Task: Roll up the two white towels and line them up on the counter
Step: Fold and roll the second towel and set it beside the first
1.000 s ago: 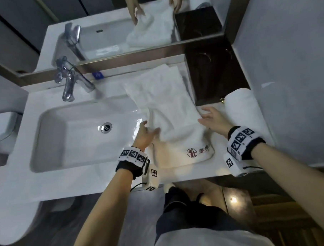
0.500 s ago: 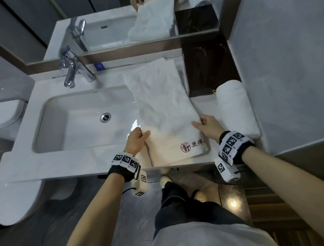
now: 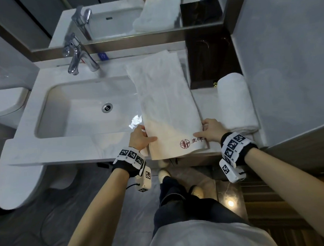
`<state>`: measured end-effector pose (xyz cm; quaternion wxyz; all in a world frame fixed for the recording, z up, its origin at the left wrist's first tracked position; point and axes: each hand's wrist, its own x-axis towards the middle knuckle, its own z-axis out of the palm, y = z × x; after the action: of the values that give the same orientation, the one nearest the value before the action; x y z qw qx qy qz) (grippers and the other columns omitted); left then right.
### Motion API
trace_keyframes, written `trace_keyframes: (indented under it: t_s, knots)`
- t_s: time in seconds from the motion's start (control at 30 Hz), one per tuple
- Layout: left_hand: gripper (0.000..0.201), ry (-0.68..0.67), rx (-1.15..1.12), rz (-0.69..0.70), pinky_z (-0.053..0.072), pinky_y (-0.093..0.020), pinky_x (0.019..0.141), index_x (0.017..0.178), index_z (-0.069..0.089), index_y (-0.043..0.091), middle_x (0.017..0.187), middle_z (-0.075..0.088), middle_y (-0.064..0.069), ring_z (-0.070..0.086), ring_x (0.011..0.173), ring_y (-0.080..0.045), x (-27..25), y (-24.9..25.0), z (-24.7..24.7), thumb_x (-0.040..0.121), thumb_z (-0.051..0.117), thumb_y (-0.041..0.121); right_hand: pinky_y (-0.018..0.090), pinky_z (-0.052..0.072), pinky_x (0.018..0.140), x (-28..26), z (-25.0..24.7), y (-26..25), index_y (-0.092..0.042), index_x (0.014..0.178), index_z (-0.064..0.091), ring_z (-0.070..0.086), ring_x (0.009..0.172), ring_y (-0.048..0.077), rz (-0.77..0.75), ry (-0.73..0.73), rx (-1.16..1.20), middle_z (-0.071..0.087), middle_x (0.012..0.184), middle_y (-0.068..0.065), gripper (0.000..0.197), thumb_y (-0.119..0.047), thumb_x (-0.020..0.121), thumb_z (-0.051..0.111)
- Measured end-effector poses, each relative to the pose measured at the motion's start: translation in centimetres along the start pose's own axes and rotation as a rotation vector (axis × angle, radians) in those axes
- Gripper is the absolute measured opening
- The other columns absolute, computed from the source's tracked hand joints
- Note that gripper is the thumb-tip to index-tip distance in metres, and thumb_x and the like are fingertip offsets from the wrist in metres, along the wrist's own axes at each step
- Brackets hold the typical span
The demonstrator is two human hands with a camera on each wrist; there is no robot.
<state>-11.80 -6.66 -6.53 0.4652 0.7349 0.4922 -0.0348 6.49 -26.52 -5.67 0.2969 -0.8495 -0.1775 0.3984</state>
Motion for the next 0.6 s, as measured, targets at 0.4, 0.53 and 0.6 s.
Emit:
trace_keyframes:
  t_s: [0.4,0.53,0.6]
  knots:
    - [0.050,0.136,0.049,0.078,0.051,-0.038,0.087,0.117,0.048,0.005,0.109,0.065,-0.013,0.063,0.098,-0.030,-2.1,-0.1,1.2,0.078,0.075,0.023,0.036,0.048,0.092,-1.6,-0.1,1.0,-0.012,0.126,0.049,0.059,0.108,0.028,-0.049,0.006,-0.076,0.061,0.122,0.011,0.065,-0.035,0.073,0.078]
    - [0.058,0.076,0.069,0.018,0.054,-0.043,0.086,0.118,0.045,0.007,0.104,0.066,-0.012,0.063,0.093,-0.026,-2.8,-0.4,1.1,0.073,0.079,0.022,0.029,0.043,0.074,-2.1,0.1,2.1,-0.014,0.124,0.047,0.056,0.087,0.020,-0.070,0.026,-0.112,0.064,0.112,0.009,0.066,-0.033,0.071,0.080]
    - [0.056,0.063,0.041,-0.003,0.055,-0.043,0.084,0.117,0.045,0.005,0.106,0.067,-0.015,0.063,0.092,-0.027,-3.2,-0.6,1.2,0.074,0.078,0.018,0.027,0.039,0.064,-2.3,0.4,2.5,-0.014,0.120,0.047,0.055,0.081,0.018,-0.074,0.079,-0.138,0.064,0.100,0.006,0.064,-0.035,0.069,0.081]
